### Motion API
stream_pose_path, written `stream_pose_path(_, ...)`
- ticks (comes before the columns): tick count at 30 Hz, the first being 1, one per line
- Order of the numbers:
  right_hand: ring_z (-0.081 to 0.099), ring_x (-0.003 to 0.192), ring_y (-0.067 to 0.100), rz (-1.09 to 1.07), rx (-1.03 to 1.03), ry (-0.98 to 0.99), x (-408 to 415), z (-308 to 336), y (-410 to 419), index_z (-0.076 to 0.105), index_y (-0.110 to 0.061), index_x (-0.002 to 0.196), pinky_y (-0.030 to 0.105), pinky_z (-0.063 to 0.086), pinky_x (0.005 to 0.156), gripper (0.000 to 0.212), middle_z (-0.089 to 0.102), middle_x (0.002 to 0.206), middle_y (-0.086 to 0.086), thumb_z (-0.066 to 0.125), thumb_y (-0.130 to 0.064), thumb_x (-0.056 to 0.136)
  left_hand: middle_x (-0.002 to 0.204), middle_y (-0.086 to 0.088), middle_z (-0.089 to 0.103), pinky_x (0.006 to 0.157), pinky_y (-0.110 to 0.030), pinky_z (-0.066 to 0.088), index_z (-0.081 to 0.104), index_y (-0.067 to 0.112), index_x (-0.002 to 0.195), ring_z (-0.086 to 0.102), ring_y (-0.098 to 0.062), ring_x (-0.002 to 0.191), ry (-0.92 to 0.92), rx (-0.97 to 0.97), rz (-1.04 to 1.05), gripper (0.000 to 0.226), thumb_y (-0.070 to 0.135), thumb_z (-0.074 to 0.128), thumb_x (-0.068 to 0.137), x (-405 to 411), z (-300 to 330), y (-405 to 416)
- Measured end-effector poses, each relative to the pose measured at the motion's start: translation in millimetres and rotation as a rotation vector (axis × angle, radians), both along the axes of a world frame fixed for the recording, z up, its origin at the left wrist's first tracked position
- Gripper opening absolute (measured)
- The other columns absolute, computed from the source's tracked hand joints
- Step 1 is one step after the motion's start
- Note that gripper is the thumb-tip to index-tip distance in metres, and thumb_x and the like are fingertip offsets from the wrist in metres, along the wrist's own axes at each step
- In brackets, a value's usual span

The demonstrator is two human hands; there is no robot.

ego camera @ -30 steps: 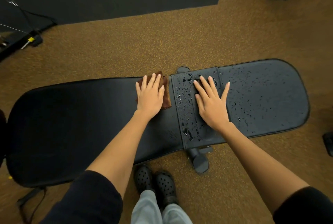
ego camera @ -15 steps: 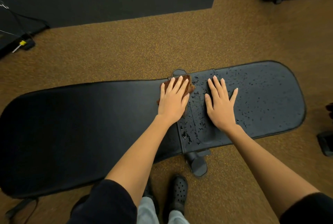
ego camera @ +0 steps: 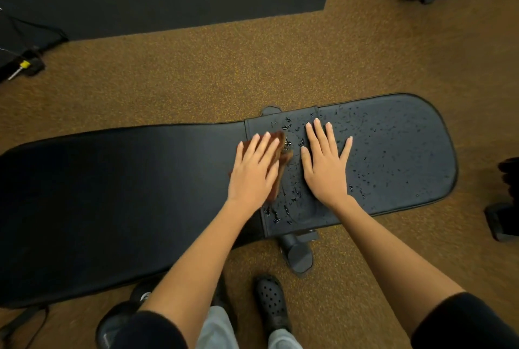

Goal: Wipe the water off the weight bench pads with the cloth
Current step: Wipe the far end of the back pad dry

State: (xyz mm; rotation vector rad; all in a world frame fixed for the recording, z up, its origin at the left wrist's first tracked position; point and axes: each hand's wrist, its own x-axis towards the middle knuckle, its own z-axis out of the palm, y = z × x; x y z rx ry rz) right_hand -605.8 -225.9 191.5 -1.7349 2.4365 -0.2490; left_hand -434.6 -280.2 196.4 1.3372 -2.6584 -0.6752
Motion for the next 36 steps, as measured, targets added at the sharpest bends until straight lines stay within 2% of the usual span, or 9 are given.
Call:
stream_pose_path(6,0.011,0.149,0.021,0.015,0.001,0.057,0,-4,2,0.024,-0.019,0.153,0.063,0.003,0.116,0.054,0.021,0.16,0.0,0.022,-0.039,0.103,0.159,-0.003,0.016,0.118,-0.046,0.006,0.018,0.016,0.152,0.01,-0.022,0.147,-0.118,0.068,0.222,0.051,0.031,0.025,0.103,-41,9,-26)
stream_pose_path(10,0.01,0.15,0.02,0.017,-0.004,0.047,-1,-5,2,0.024,-0.019,0.153,0.063,0.002,0.116,0.054,0.021,0.16,0.0,0.023,-0.039,0.103,0.156,-0.008,0.025,0.118,-0.048,0.014,0.024,0.011,0.15,0.019,-0.024,0.145,-0.127,-0.024,0.065,0.056,0.032,0.015,0.099,-28,9,1)
stream_pose_path(16,0.008,0.15,0.02,0.025,0.002,0.016,-2,-2,2,0.024,-0.019,0.153,0.061,-0.002,0.116,0.054,0.02,0.161,0.0,0.023,-0.04,0.103,0.155,-0.003,0.028,0.118,-0.044,0.019,0.027,0.015,0.149,0.022,-0.019,0.144,-0.112,-0.083,-0.176,0.055,0.037,0.023,0.099,17,-3,13)
stream_pose_path(24,0.008,0.15,0.02,0.021,0.004,0.041,-2,-4,2,0.022,-0.019,0.154,0.063,0.001,0.116,0.054,0.019,0.161,-0.001,0.023,-0.038,0.103,0.16,-0.005,0.012,0.12,-0.044,0.003,0.013,0.014,0.152,0.005,-0.022,0.148,-0.125,0.055,0.262,0.052,0.03,0.023,0.104,-30,8,-21)
stream_pose_path(27,0.008,0.15,0.02,0.025,-0.008,0.009,-1,-2,1,0.023,-0.019,0.153,0.062,-0.001,0.116,0.054,0.02,0.161,-0.001,0.022,-0.038,0.103,0.159,-0.006,0.016,0.12,-0.045,0.005,0.016,0.012,0.151,0.009,-0.023,0.147,-0.132,-0.002,0.205,0.054,0.031,0.018,0.102,-32,7,-15)
stream_pose_path(30,0.009,0.15,0.019,0.013,-0.042,-0.044,-3,-1,1,0.029,-0.018,0.152,0.062,-0.004,0.116,0.053,0.023,0.16,-0.001,0.02,-0.037,0.103,0.155,-0.007,0.028,0.119,-0.046,0.012,0.028,0.011,0.148,0.019,-0.024,0.145,-0.067,-0.043,0.007,0.059,0.035,0.016,0.096,-18,7,1)
stream_pose_path(32,0.012,0.149,0.019,0.016,-0.077,-0.082,-2,2,2,0.034,-0.015,0.149,0.063,-0.004,0.115,0.051,0.028,0.158,0.0,0.021,-0.034,0.103,0.156,-0.004,0.027,0.12,-0.044,0.01,0.028,0.013,0.149,0.017,-0.021,0.146,-0.008,-0.005,-0.096,0.059,0.039,0.02,0.097,-8,8,13)
stream_pose_path(34,0.017,0.148,0.021,0.121,-0.143,-0.079,3,10,4,0.037,-0.011,0.147,0.064,-0.001,0.115,0.047,0.033,0.156,0.003,0.027,-0.027,0.104,0.157,-0.001,0.023,0.12,-0.039,0.006,0.027,0.015,0.149,0.011,-0.015,0.147,0.131,0.072,-0.109,0.055,0.039,0.022,0.1,1,7,16)
stream_pose_path(36,0.022,0.147,0.023,0.313,-0.213,-0.099,15,18,5,0.039,-0.008,0.146,0.064,0.005,0.116,0.045,0.036,0.154,0.007,0.034,-0.021,0.103,0.157,-0.001,0.022,0.12,-0.032,0.004,0.03,0.011,0.148,0.008,-0.012,0.146,0.332,0.202,0.008,0.049,0.029,0.028,0.102,11,8,12)
